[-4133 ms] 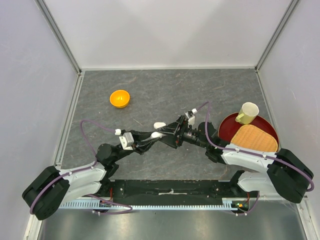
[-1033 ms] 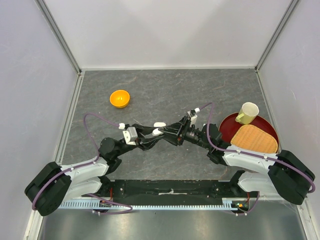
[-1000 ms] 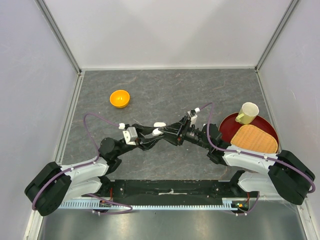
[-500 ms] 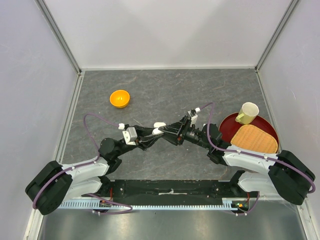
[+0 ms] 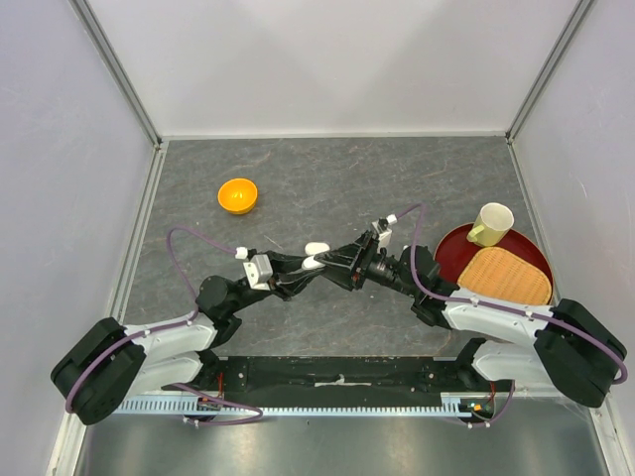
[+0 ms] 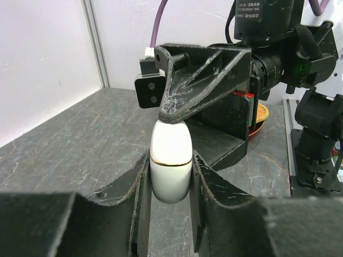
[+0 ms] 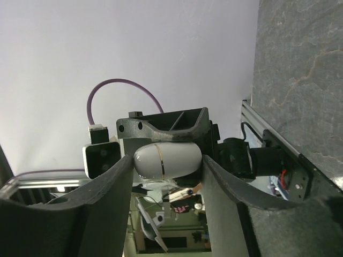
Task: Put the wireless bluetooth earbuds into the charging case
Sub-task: Pick up the charging case at the center of the board.
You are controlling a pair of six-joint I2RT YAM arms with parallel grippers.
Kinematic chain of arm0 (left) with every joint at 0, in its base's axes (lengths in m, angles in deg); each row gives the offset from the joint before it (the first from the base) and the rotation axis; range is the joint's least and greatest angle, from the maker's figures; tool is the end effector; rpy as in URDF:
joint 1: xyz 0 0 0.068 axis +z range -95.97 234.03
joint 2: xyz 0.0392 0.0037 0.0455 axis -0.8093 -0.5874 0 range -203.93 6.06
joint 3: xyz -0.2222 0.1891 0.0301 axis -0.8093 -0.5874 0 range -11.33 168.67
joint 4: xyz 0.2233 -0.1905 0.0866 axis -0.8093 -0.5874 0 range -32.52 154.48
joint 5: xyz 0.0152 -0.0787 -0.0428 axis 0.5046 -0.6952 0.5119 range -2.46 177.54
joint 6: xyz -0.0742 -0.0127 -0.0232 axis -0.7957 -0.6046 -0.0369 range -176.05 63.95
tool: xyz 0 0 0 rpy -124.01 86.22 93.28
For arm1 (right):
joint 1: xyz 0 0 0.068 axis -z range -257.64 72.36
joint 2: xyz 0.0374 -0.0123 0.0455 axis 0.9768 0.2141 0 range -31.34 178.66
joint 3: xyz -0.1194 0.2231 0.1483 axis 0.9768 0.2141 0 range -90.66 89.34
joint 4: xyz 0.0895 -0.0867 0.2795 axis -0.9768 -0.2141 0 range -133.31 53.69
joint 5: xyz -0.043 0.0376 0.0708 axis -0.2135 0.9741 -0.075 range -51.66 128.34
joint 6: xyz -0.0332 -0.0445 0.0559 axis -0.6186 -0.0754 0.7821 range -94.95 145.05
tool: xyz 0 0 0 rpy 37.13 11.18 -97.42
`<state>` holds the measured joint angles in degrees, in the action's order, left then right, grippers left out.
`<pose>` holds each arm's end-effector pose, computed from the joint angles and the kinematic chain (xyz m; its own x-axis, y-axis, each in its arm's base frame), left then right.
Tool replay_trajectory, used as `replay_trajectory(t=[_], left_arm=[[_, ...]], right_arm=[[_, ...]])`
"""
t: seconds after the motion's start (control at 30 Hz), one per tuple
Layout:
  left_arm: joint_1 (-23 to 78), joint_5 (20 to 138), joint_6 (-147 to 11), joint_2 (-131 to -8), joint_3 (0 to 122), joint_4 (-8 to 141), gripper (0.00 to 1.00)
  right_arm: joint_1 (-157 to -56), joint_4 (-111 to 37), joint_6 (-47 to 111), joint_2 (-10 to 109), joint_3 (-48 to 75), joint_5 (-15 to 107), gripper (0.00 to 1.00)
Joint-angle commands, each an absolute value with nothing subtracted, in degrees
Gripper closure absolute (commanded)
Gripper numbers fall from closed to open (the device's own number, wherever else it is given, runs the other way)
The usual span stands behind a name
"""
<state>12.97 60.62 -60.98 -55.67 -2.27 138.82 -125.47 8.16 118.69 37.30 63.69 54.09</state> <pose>0.1568 -0.1771 0.2183 0.1998 -0.2756 -0.9403 0.9235 0.3737 0.0867 0.1945 0.2419 0.2274 -0.8947 0.4430 0.0566 0.0397 -0.0473 0.9981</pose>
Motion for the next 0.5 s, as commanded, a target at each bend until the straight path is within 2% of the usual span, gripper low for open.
replay_trajectory(t=[0.0,0.13,0.2,0.37,0.47], left_arm=[[12.8,64.5,-60.3,-55.4,-3.8,146.6,0.98],[12.8,65.6,-60.4,-54.7,-3.9,145.8,0.98],[12.8,67.0,-61.3,-54.1,-3.6,144.6,0.98],[12.9,69.8,-64.4,-52.3,-2.3,141.0,0.98],[12.9,69.1,-65.9,-51.2,-0.4,136.9,0.98]], right_arm=[[-125.4,5.4,115.1,33.4,62.4,51.9,0.29],[-125.4,-5.4,105.8,28.7,58.5,48.5,0.15],[-125.5,-15.4,99.0,25.5,56.3,45.1,0.10],[-125.4,-34.4,85.2,22.0,48.7,38.7,0.09],[-125.4,-40.8,79.1,22.2,45.7,36.6,0.08]])
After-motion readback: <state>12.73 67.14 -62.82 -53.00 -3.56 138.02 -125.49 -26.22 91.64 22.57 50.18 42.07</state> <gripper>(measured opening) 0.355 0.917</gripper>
